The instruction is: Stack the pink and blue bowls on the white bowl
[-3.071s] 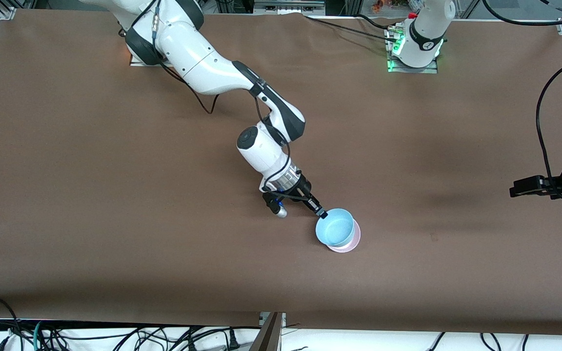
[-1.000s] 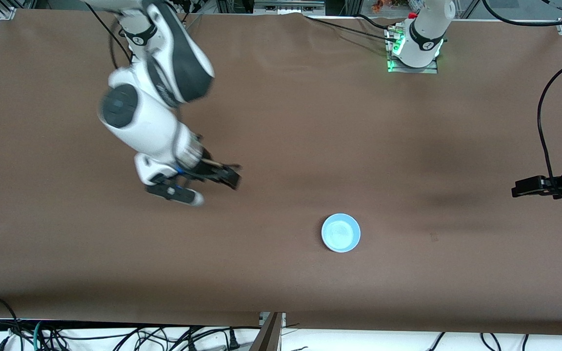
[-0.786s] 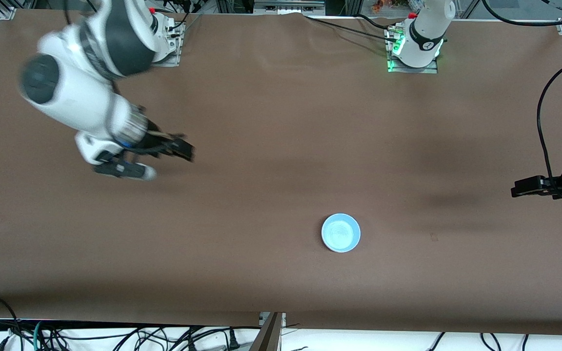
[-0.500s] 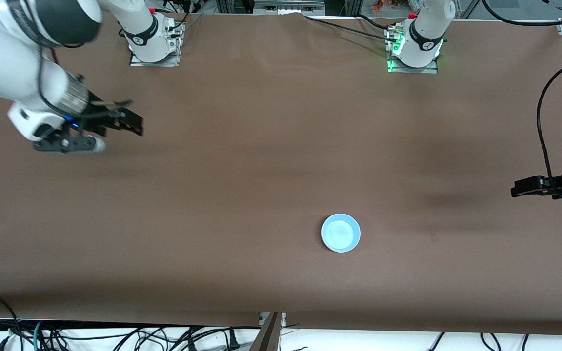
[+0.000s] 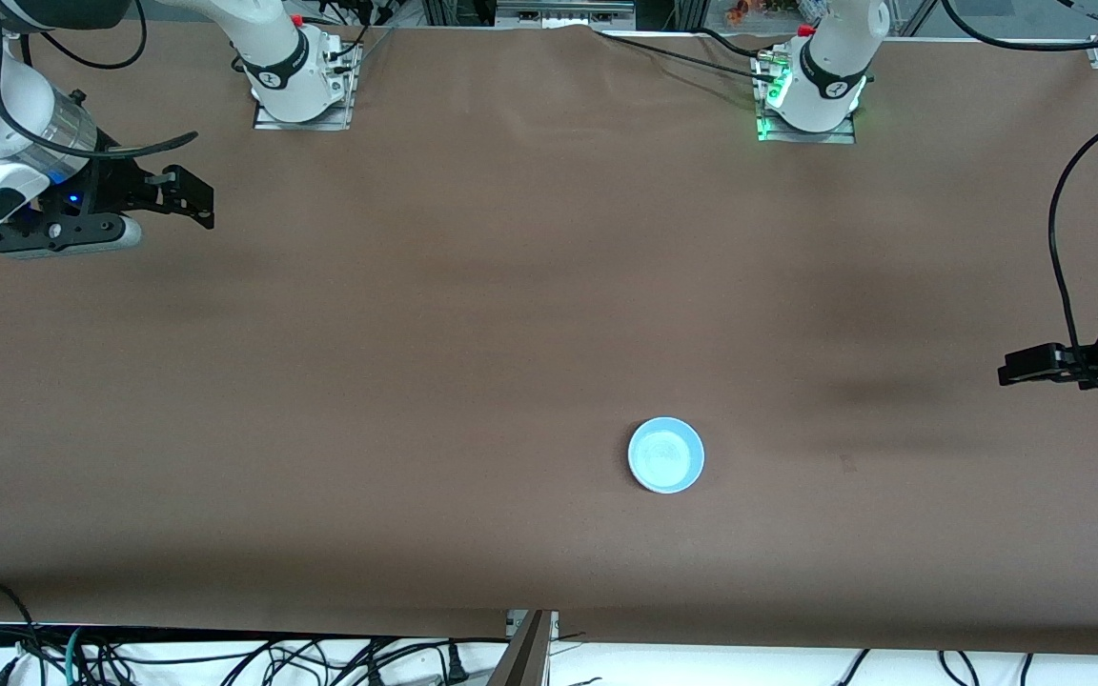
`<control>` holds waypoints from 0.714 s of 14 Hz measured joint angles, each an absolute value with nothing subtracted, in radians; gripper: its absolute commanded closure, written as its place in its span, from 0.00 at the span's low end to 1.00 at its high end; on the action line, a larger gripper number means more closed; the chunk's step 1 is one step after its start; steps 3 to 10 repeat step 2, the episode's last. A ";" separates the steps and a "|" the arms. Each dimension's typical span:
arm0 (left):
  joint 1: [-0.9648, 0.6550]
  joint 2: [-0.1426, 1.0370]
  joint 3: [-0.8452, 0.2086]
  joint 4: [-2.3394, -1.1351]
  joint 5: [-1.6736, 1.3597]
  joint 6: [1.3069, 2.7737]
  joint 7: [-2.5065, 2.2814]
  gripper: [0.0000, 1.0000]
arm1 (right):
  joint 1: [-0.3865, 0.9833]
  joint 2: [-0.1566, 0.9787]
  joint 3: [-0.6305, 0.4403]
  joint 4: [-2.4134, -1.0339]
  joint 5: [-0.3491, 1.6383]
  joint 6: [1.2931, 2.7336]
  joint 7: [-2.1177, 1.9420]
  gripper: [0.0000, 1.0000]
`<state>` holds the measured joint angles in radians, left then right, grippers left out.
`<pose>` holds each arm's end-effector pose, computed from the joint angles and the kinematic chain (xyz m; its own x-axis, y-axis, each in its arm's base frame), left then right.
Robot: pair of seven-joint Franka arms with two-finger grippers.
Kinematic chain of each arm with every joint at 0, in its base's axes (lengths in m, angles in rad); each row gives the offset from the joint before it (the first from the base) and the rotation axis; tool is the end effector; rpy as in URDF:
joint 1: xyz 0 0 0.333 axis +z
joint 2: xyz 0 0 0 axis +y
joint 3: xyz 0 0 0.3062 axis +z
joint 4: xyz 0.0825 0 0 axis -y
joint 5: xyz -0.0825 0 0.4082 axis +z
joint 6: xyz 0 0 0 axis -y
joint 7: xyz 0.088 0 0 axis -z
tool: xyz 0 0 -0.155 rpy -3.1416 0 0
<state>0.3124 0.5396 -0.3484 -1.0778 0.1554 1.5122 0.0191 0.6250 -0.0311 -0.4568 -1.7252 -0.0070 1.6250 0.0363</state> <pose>0.7069 0.0565 0.4678 0.9969 -0.0135 -0.0775 -0.0118 -0.9997 0.0224 0.5584 0.0914 0.5107 0.9885 0.1326 -0.0724 0.1327 -0.9912 -0.0041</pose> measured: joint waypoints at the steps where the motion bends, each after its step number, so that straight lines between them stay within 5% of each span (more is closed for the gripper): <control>1: 0.312 0.540 -0.348 -1.078 0.155 1.512 0.019 0.00 | 0.625 -0.031 -0.459 -1.723 -0.009 1.625 0.027 0.00; 10: 0.312 0.540 -0.348 -1.078 0.155 1.512 0.019 0.00 | 0.625 -0.031 -0.460 -1.721 -0.010 1.625 0.021 0.00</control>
